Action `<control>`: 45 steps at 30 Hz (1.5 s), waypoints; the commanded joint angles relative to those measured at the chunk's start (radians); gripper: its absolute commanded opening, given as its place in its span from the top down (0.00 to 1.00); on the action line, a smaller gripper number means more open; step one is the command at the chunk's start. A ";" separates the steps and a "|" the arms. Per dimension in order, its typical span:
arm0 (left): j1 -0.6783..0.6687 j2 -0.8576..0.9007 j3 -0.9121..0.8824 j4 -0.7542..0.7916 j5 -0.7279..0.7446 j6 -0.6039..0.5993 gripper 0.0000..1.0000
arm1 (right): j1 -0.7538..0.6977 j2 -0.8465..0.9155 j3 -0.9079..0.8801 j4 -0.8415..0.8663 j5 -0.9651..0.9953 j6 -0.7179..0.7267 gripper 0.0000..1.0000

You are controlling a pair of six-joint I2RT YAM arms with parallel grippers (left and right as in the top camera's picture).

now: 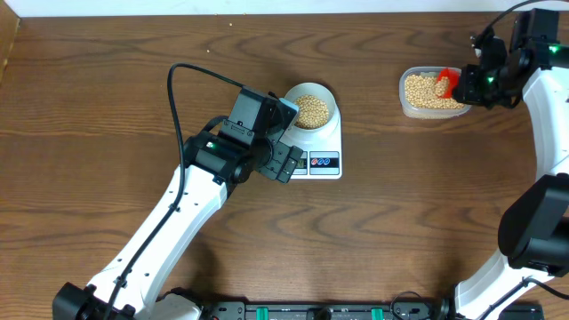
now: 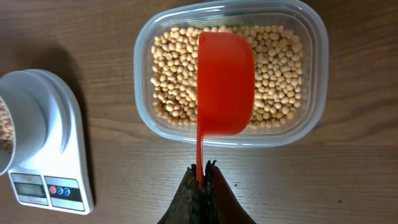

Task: Scoop item into bowl and weigh 50g on scale
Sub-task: 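Dip the red scoop into the soybeans and lift a small amount, then move the scoop left over the bowl on the scale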

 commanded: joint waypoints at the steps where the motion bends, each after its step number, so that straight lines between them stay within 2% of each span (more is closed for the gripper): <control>1: 0.004 -0.001 0.005 -0.003 -0.008 0.006 0.09 | -0.019 -0.003 0.000 0.002 -0.087 -0.016 0.99; 6: 0.004 -0.001 0.005 -0.003 -0.009 0.006 0.08 | -0.072 -0.003 0.000 -0.013 -0.195 -0.017 0.99; 12: 0.004 -0.001 0.005 -0.003 -0.008 0.006 0.09 | -0.131 -0.003 0.000 -0.042 -0.446 -0.092 0.99; 19: 0.004 -0.001 0.005 -0.004 -0.009 0.006 0.08 | -0.107 -0.003 0.000 -0.069 -0.620 -0.158 0.99; 26: 0.004 -0.001 0.005 -0.004 -0.008 0.006 0.08 | -0.046 -0.003 0.000 -0.066 -0.763 -0.159 0.99; 37: 0.004 -0.001 0.005 -0.003 -0.009 0.006 0.08 | 0.124 -0.003 0.000 -0.028 -0.713 -0.149 0.99; 45: 0.004 -0.001 0.005 -0.003 -0.009 0.006 0.09 | 0.247 -0.003 0.000 0.077 -0.567 -0.032 0.99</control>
